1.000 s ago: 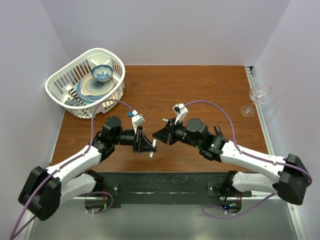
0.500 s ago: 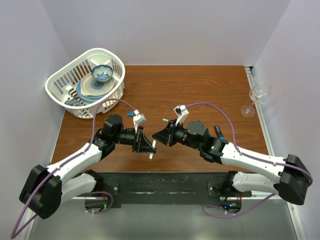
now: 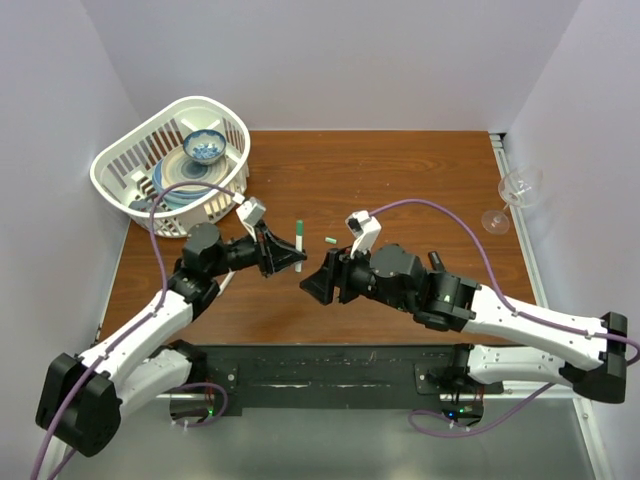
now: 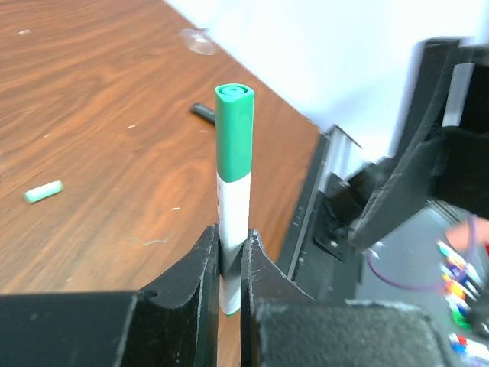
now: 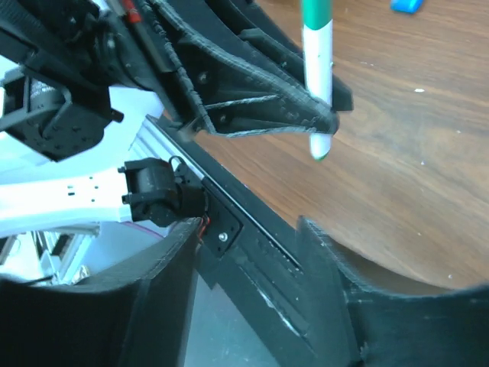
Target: Insert the pens into the pen caps
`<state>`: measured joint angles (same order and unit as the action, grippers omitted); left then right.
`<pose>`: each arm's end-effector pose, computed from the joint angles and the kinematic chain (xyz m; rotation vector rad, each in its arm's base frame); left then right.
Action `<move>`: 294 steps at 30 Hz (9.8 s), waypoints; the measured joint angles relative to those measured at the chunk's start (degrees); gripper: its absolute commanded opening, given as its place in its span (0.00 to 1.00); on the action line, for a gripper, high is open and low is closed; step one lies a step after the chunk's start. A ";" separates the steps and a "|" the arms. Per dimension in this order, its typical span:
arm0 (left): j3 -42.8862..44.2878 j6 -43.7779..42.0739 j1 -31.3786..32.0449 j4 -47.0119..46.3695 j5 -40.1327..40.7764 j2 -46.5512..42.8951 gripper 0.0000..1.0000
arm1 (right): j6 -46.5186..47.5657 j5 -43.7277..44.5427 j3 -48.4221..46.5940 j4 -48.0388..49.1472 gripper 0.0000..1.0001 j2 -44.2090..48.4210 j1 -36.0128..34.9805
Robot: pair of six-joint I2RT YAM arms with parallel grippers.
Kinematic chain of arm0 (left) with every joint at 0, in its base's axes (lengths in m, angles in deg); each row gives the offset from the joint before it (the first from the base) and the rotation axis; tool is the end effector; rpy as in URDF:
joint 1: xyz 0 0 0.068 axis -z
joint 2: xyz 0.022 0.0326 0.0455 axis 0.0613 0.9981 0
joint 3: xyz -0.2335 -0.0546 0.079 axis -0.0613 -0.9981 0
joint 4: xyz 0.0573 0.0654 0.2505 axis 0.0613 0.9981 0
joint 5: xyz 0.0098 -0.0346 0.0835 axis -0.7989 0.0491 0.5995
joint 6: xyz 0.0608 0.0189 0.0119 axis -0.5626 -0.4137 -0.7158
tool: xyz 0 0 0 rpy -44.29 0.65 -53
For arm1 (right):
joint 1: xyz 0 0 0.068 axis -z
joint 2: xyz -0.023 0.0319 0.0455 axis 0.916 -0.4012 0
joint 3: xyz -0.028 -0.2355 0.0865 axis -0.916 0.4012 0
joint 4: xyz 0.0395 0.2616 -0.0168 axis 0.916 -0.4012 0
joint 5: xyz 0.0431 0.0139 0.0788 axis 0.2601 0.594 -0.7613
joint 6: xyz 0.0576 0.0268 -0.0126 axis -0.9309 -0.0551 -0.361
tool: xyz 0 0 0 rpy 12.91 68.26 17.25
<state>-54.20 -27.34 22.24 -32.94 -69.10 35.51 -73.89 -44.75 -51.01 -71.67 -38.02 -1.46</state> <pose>0.2018 -0.1354 0.2524 0.5414 1.7161 -1.3318 0.1093 0.2411 0.3238 -0.2824 2.0306 1.1073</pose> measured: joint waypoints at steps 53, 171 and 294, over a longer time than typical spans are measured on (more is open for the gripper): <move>25.38 -1.70 -3.43 51.36 52.98 23.50 0.64 | 2.78 9.81 7.93 -14.71 0.79 18.16 0.22; -8.33 27.08 0.63 -11.34 9.64 -11.13 0.35 | 2.99 -1.64 7.93 19.54 0.00 -5.22 1.90; 5.68 -9.68 0.68 37.73 35.34 -27.50 0.00 | 22.03 -0.52 -36.76 -23.45 0.32 -61.86 27.61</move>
<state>-48.51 -37.02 22.92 4.78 -33.76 8.01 -51.86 -45.27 -87.77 -95.12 -99.87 26.14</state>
